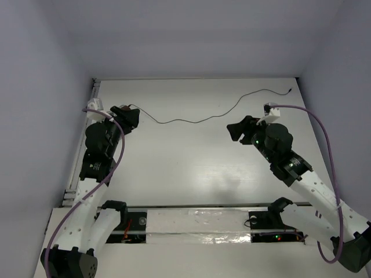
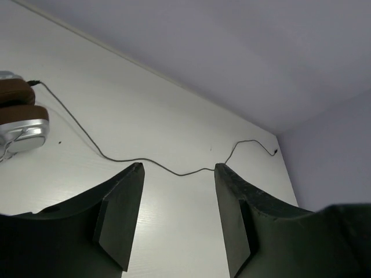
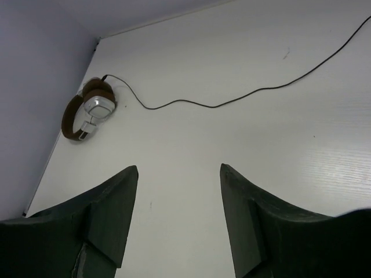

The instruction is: Wrap the headphones

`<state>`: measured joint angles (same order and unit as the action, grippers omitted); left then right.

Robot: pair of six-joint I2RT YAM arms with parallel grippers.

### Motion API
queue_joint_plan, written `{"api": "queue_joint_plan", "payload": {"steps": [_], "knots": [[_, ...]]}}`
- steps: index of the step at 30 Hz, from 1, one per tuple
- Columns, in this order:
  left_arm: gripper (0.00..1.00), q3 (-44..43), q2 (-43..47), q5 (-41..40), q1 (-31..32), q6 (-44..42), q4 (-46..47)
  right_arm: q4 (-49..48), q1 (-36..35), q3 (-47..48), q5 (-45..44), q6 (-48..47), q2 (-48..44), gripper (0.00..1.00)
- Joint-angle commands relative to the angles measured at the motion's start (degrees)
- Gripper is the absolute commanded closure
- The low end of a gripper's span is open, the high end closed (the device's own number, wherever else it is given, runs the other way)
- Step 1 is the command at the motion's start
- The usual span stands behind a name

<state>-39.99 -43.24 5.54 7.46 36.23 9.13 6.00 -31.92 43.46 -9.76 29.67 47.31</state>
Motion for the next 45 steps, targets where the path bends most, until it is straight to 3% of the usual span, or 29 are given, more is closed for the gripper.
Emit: {"api": "queue_joint_plan", "payload": {"steps": [1,3,4,5,6,9,14,20,21,22,24,27,28,31,36,45], "knots": [[0.51,0.1,0.4,-3.3,0.2,-0.9,-2.2,-3.4,-0.2,2.9,3.6,0.9,-0.3,0.42],[0.50,-0.4,0.4,-6.1,0.2,-1.1,-3.8,-4.2,-0.2,3.1,5.4,1.0,-0.3,0.58],[0.52,-0.4,0.5,-7.9,0.2,-0.8,-5.7,-4.1,-0.2,3.4,5.6,1.3,-0.2,0.85],[0.55,-0.6,0.6,-10.3,0.2,-0.7,-6.4,-4.2,-0.2,3.4,5.8,1.4,-0.2,0.97],[0.57,-0.5,0.5,-11.8,0.2,-0.6,-6.9,-4.4,-0.2,3.3,6.6,1.5,-0.2,1.00],[0.69,-0.4,-0.7,-17.6,0.2,-0.5,-10.3,-5.2,-0.2,2.2,8.4,2.0,-0.7,1.00],[1.00,-2.7,-8.0,-23.3,-1.0,1.8,-18.0,-5.4,-0.2,0.5,9.1,2.3,-2.6,1.00],[0.99,-8.4,-15.3,-24.4,-7.1,2.6,-21.1,-8.3,-0.2,-2.0,11.5,3.1,-3.7,1.00],[0.95,-9.0,-15.3,-24.4,-7.7,2.6,-21.1,-8.3,-0.2,-2.1,11.5,3.2,-3.6,1.00],[0.83,-9.7,-17.5,-24.7,-8.6,2.4,-21.1,-8.4,-0.2,-2.1,11.8,3.3,-3.4,1.00],[0.70,-11.2,-19.9,-23.0,-11.1,2.2,-20.7,-7.9,-0.2,-1.6,12.0,3.3,-3.1,1.00],[0.59,-12.9,-26.1,-21.6,-14.7,1.7,-19.3,-6.8,-0.2,-0.6,12.1,2.7,-3.5,0.78],[0.54,-13.3,-27.6,-21.4,-15.6,1.4,-18.3,-6.7,-0.2,-0.5,12.1,2.5,-3.7,0.61],[0.53,-17.1,-35.6,-21.5,-18.9,-1.2,-19.1,-7.1,-0.2,-0.9,12.5,2.7,-4.6,0.44],[0.53,-21.8,-46.9,-18.2,-23.3,-4.2,-20.5,-7.8,-0.2,-1.4,14.0,2.8,-4.4,0.42],[0.52,-27.4,-58.1,-17.9,-25.6,-7.5,-20.0,-8.3,-0.2,-1.5,15.4,2.9,-3.5,0.37]]}}
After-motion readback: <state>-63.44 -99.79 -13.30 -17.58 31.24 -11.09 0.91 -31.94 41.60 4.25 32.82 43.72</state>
